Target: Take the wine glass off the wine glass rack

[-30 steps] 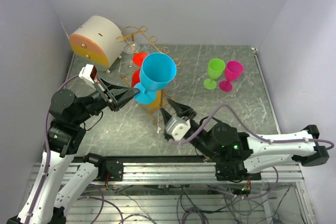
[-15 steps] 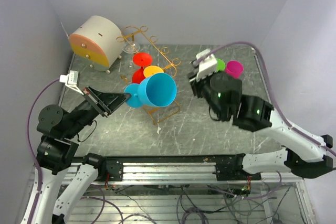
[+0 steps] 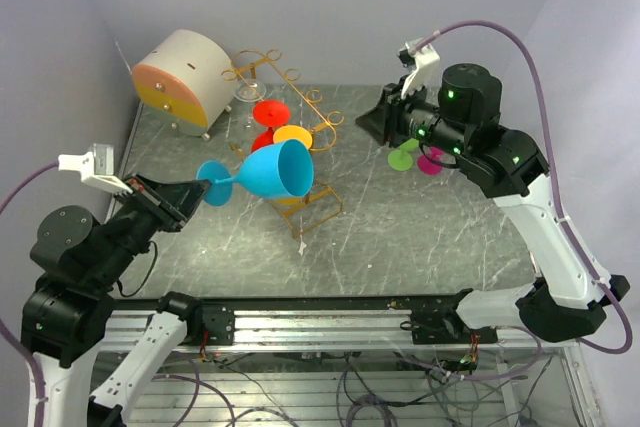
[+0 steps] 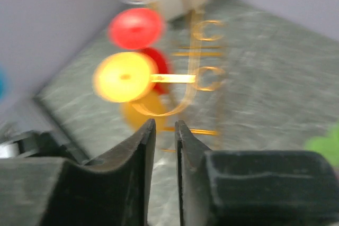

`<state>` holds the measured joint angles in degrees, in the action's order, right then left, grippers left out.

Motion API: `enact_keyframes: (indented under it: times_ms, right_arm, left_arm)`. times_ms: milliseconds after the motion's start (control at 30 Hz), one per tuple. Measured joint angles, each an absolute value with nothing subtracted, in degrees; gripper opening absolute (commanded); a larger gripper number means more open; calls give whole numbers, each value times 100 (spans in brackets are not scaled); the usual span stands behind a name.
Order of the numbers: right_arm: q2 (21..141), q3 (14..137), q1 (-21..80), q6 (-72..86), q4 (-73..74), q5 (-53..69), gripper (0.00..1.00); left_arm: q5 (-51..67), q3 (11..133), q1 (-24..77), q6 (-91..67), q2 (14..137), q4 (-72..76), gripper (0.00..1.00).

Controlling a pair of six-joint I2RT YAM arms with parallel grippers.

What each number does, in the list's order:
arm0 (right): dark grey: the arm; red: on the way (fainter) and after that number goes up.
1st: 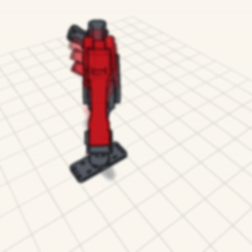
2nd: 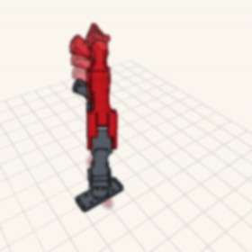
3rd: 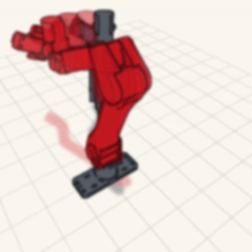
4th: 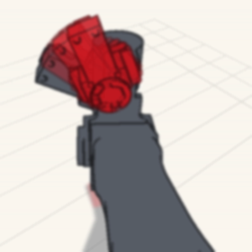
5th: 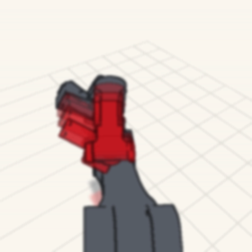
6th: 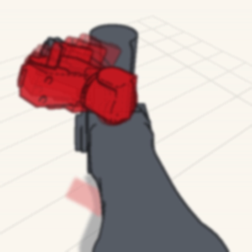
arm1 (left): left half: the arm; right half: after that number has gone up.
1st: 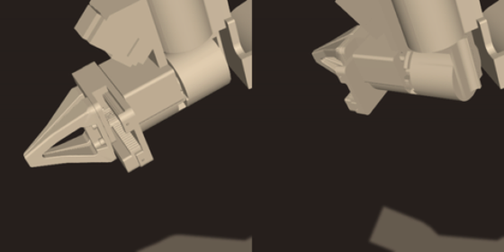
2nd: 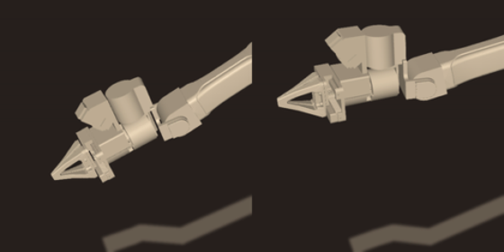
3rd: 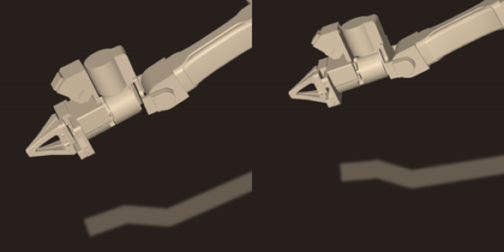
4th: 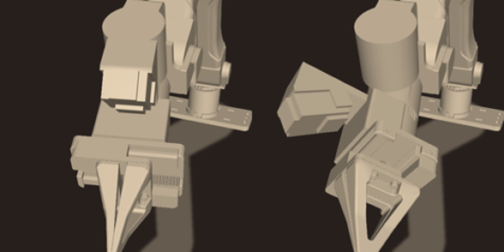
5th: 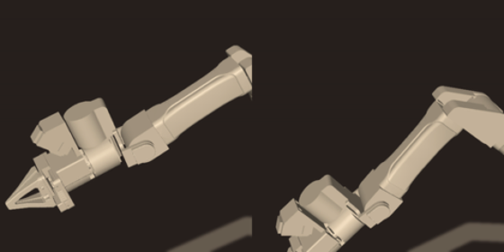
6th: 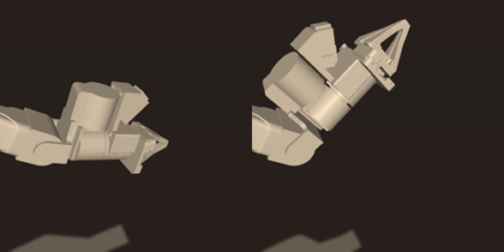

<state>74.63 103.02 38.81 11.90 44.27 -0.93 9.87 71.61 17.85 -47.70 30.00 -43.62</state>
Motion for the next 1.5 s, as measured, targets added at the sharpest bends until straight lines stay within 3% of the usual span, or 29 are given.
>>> enact_keyframes:
  times_ms: [100, 233, 400, 1300, 1367, 1433, 1467, 1500]
  right_arm:
    - [7450, 10307, 3892, 1400, 4228, 1509, 42]
    - [7463, 10315, 3896, 1636, 3874, 3133, 43]
    - [7487, 10372, 3896, 1804, 3586, 4018, 43]
    - [7937, 10304, 4128, 1839, 3140, 4235, 41]
    - [8025, 10304, 4224, 1809, 3146, 4152, 30]
    - [8095, 10307, 4318, 1774, 3157, 4038, 6]
    - [8134, 10307, 4357, 1741, 3159, 3951, 0]
    - [8165, 10313, 4386, 1712, 3190, 3795, 0]
  left_arm:
    - [794, 7518, 1785, -4429, 3085, -4650, 7]
    - [775, 7745, 1785, -4104, 3361, -4807, 7]
    - [812, 7743, 1785, -3944, 3708, -4880, 7]
    - [1234, 7819, 1785, -3997, 4125, -4523, 7]
    - [1278, 7826, 1785, -4012, 4187, -4482, 7]
    - [1319, 7830, 1785, -4027, 4235, -4442, 7]
    - [1332, 7835, 1785, -4032, 4259, -4431, 7]
    - [1337, 7841, 1782, -4027, 4276, -4434, 7]
